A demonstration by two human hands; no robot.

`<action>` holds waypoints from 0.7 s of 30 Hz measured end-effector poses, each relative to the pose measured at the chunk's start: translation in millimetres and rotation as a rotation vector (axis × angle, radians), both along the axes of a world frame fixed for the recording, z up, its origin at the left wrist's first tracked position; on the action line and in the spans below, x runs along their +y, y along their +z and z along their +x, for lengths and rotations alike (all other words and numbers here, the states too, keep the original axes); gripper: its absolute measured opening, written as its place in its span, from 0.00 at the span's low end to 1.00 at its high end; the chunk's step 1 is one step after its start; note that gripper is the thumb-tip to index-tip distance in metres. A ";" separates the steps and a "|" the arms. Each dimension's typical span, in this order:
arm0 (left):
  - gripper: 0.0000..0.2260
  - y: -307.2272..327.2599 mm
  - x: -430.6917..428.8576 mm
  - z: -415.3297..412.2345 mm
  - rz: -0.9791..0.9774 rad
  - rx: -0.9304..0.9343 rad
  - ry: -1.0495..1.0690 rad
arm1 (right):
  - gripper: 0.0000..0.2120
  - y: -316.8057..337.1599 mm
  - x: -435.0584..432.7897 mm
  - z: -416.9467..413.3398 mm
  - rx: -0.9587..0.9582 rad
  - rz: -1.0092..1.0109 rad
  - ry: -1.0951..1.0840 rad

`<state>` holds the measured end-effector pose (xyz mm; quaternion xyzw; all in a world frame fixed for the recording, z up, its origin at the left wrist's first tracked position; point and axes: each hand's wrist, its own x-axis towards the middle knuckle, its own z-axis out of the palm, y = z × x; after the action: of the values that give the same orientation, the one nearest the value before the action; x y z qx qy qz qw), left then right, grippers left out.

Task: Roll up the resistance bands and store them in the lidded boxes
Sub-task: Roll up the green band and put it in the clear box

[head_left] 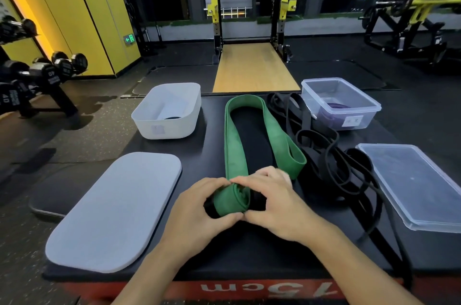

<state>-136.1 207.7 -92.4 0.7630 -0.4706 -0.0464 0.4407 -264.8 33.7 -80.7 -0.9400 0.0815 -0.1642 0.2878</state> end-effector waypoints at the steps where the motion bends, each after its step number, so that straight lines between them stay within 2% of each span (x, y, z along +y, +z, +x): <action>1: 0.24 0.1 0.1 1.0 -0.005 0.022 0.002 | 0.30 4.2 -3.9 3.3 -0.003 -0.022 0.014; 6: 0.21 5.6 0.3 -1.8 0.019 0.168 -0.047 | 0.31 27.1 -13.5 10.6 0.096 -0.158 0.143; 11: 0.24 4.7 3.0 -3.7 0.022 0.222 -0.085 | 0.27 51.1 -5.1 6.1 0.214 -0.341 0.183; 14: 0.22 7.9 7.0 -4.3 0.089 0.206 -0.144 | 0.25 51.2 1.0 8.2 0.257 -0.467 0.185; 16: 0.21 9.3 9.7 -4.3 0.121 0.175 -0.145 | 0.24 43.4 2.4 3.3 0.247 -0.382 0.204; 18: 0.21 8.5 11.4 -4.8 0.133 0.127 -0.116 | 0.24 35.7 2.2 -3.5 0.171 -0.164 0.195; 19: 0.22 7.8 11.9 -5.3 0.136 0.100 -0.097 | 0.22 32.4 2.4 -4.5 0.090 -0.026 0.168; 21: 0.21 6.0 11.9 -4.9 0.148 0.074 -0.074 | 0.13 31.2 9.1 0.1 -0.201 0.260 0.035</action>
<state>-141.0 219.6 -86.4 0.7734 -0.4771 -0.1255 0.3980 -264.7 42.7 -49.5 -0.8748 0.0565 -0.2405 0.4167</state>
